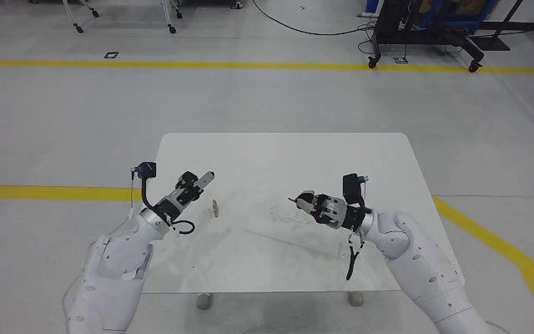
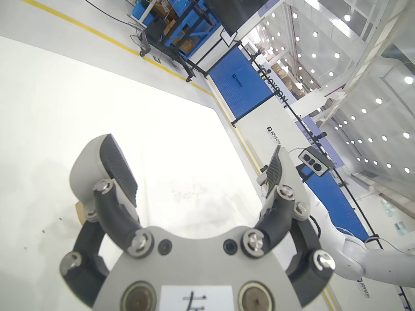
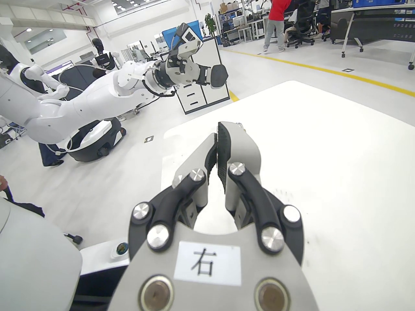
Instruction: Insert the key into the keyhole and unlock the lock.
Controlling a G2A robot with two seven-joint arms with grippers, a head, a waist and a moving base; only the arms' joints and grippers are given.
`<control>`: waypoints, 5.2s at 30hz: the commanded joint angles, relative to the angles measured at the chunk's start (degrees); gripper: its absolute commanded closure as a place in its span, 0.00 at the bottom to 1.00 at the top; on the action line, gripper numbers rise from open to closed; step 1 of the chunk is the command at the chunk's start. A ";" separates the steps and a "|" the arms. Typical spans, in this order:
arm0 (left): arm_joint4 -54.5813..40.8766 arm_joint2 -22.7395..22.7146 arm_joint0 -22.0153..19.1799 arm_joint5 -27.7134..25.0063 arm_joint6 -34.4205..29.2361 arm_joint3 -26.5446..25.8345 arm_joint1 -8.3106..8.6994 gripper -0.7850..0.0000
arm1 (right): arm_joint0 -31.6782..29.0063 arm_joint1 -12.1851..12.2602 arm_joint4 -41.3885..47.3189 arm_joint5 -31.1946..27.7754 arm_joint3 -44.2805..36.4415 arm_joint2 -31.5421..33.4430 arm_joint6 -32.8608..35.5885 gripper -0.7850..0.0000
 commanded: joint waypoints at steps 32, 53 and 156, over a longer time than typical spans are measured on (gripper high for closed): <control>-32.77 11.18 -10.91 -13.08 -35.95 16.50 -0.04 0.55 | 19.14 -4.08 78.37 6.01 19.21 -29.97 46.60 1.00; -28.37 13.88 -11.19 -13.93 -34.59 15.92 0.78 0.67 | 24.08 -6.26 71.72 4.90 26.00 -33.18 45.49 1.00; -21.34 16.10 -11.28 -17.49 -14.42 15.61 3.12 0.00 | 19.90 -5.56 60.53 7.08 20.27 -23.59 40.48 1.00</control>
